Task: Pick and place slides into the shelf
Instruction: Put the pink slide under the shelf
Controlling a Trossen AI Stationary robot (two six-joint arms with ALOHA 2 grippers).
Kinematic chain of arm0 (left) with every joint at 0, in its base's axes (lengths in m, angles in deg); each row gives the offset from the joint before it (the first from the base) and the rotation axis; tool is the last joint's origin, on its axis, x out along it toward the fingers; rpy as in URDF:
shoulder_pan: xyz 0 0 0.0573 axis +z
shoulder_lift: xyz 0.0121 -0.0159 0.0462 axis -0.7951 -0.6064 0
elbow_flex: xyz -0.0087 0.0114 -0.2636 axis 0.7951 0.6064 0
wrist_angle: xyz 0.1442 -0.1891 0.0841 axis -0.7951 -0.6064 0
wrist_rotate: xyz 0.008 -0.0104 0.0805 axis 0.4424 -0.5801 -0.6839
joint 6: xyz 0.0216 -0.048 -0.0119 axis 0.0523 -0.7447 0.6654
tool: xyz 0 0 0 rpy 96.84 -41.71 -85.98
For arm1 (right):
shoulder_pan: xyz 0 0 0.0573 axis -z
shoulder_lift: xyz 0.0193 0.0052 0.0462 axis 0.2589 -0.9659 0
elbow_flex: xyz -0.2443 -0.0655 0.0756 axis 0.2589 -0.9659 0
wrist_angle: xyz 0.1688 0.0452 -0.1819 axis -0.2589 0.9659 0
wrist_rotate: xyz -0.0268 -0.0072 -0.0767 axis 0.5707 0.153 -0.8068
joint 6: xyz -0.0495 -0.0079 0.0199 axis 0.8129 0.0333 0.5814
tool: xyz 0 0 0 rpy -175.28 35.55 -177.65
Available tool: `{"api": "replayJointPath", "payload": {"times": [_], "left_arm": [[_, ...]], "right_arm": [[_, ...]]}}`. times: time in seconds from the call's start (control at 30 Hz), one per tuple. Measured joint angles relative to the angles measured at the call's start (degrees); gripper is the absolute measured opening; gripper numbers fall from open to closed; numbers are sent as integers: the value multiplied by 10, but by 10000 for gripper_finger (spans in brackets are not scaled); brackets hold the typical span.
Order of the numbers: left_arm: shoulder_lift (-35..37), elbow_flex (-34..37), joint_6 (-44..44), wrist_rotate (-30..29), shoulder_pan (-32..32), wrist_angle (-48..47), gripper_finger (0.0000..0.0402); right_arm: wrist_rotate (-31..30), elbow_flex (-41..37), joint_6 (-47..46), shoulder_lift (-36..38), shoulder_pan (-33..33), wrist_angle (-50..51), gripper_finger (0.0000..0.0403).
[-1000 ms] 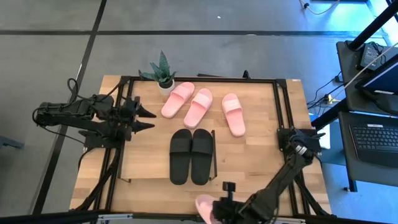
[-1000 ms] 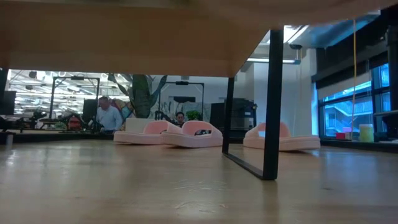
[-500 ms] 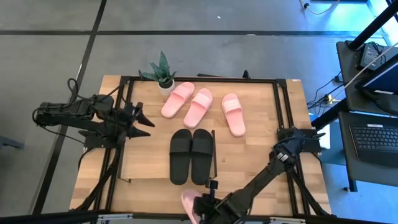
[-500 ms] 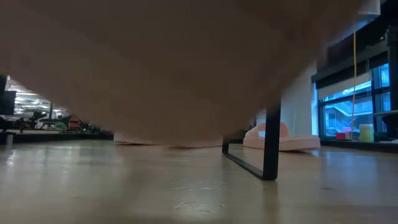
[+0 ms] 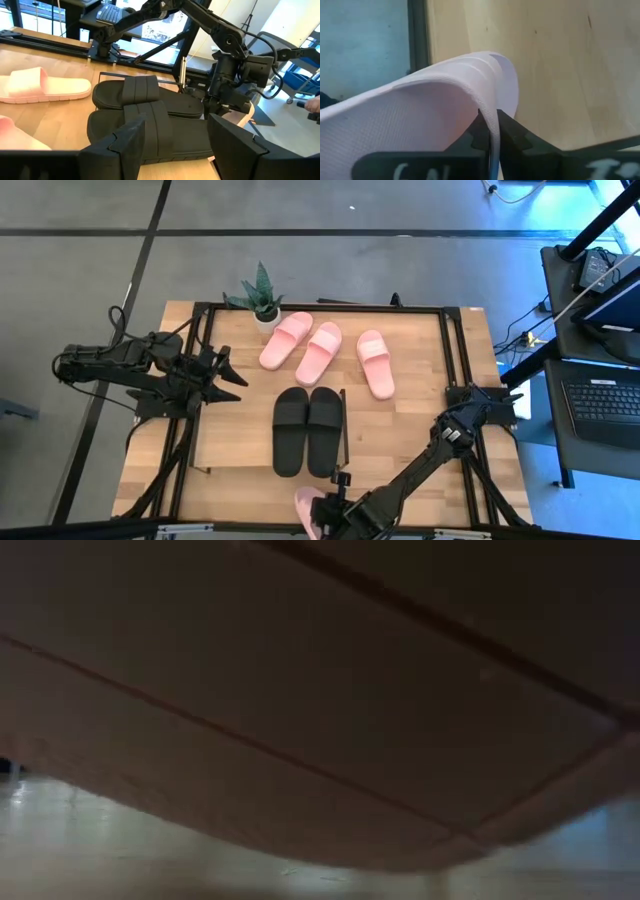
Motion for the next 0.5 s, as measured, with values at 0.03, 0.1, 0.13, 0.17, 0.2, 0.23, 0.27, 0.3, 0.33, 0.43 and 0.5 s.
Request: {"api": "replayJointPath", "payload": {"times": [0.03,0.1,0.13,0.17,0.2,0.23,0.27,0.3,0.33,0.43,0.5], "left_arm": [[0,0,0,0,0,0,200],[0,0,0,0,0,0,200],[0,0,0,0,0,0,200],[0,0,0,0,0,0,200],[0,0,0,0,0,0,200],[0,0,0,0,0,0,200],[0,0,0,0,0,0,200],[0,0,0,0,0,0,200],[0,0,0,0,0,0,200],[0,0,0,0,0,0,200],[0,0,0,0,0,0,200]], "right_arm": [[0,-4,-8,0,0,0,25],[-2,-10,-19,0,0,3,26],[-2,-12,-24,0,0,4,27],[-2,-14,-27,0,0,2,27],[2,-15,-29,1,0,3,27],[4,-16,-31,1,0,2,28],[6,-16,-35,0,0,2,28],[7,-16,-42,1,0,2,28],[8,-16,-45,1,0,1,29],[8,-16,-58,1,0,1,29],[8,-16,-68,1,0,0,29]]}}
